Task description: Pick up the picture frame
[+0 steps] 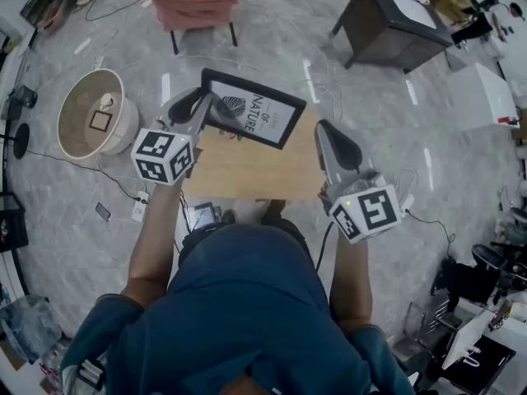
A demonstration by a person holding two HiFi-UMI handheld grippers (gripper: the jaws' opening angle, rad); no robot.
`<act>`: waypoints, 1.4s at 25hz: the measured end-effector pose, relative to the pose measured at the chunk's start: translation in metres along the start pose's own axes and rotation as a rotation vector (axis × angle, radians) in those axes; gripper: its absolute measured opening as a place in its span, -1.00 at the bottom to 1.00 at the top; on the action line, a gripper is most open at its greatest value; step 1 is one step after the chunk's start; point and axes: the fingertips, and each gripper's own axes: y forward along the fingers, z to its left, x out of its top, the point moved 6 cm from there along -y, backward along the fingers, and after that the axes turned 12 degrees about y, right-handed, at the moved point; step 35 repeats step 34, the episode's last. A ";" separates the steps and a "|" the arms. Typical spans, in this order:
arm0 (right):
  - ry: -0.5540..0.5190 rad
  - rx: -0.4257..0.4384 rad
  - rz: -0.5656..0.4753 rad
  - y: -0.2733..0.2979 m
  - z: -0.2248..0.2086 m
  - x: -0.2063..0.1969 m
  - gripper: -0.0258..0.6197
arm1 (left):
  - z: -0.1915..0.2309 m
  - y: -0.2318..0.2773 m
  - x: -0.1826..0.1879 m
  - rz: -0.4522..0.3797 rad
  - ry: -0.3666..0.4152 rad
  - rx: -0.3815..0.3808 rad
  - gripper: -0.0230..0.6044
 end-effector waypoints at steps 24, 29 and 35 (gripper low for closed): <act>-0.067 0.014 0.078 -0.011 0.051 0.013 -0.90 | 0.010 -0.056 0.051 -0.137 0.037 0.009 -0.72; -0.061 0.006 0.087 -0.009 0.043 0.015 -0.90 | 0.010 -0.046 0.051 -0.128 0.032 0.001 -0.72; -0.062 0.004 0.089 0.002 0.058 0.000 -0.90 | 0.023 -0.056 0.031 -0.124 0.028 0.000 -0.72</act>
